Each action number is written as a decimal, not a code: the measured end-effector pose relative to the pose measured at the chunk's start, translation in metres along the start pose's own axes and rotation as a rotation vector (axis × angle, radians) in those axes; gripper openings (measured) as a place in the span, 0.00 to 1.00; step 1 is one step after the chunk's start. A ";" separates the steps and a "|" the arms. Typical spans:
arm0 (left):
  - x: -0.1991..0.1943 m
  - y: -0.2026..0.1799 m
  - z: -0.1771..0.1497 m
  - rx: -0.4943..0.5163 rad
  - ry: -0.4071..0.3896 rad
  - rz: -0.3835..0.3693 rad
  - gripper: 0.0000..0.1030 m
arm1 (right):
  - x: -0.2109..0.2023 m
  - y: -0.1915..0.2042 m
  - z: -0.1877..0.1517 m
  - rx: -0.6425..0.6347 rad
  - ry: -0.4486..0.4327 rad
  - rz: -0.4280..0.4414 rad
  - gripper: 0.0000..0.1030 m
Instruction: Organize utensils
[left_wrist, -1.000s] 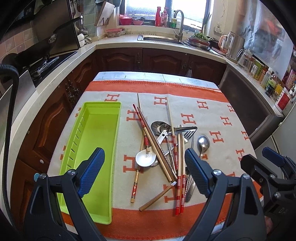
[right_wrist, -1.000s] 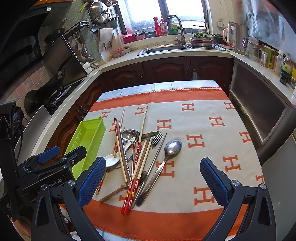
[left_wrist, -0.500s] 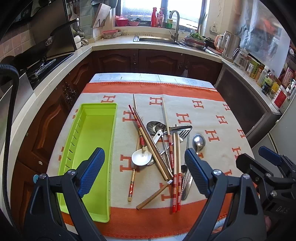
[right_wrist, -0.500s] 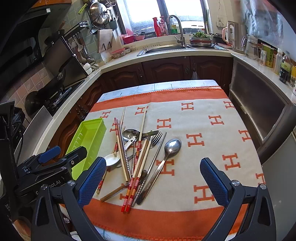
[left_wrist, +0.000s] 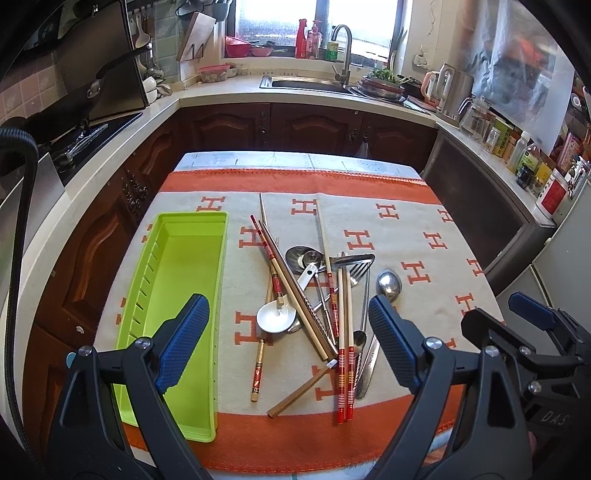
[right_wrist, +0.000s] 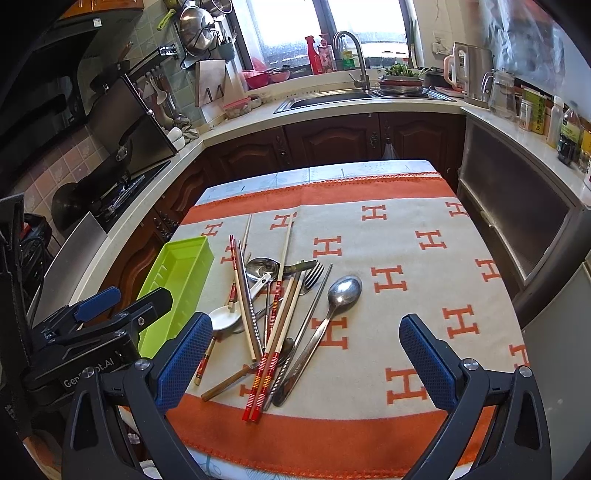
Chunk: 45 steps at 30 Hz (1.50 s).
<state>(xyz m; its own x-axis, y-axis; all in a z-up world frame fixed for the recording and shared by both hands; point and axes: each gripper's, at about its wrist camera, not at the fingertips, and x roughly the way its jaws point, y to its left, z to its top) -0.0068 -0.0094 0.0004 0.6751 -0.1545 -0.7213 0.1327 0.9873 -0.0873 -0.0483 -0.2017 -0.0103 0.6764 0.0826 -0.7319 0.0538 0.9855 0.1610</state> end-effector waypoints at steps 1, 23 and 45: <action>0.000 0.000 0.000 0.001 -0.001 -0.002 0.84 | -0.001 0.000 0.000 0.001 -0.001 0.000 1.00; 0.015 0.013 0.021 0.014 0.060 -0.032 0.64 | 0.014 -0.003 0.013 0.001 0.041 0.072 0.81; 0.178 0.040 0.018 -0.139 0.340 -0.103 0.17 | 0.213 0.006 0.056 0.113 0.329 0.353 0.19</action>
<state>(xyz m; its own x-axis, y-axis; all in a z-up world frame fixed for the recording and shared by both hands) 0.1321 0.0023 -0.1192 0.3810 -0.2549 -0.8887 0.0717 0.9665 -0.2465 0.1375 -0.1862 -0.1279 0.4011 0.4690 -0.7869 -0.0455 0.8681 0.4942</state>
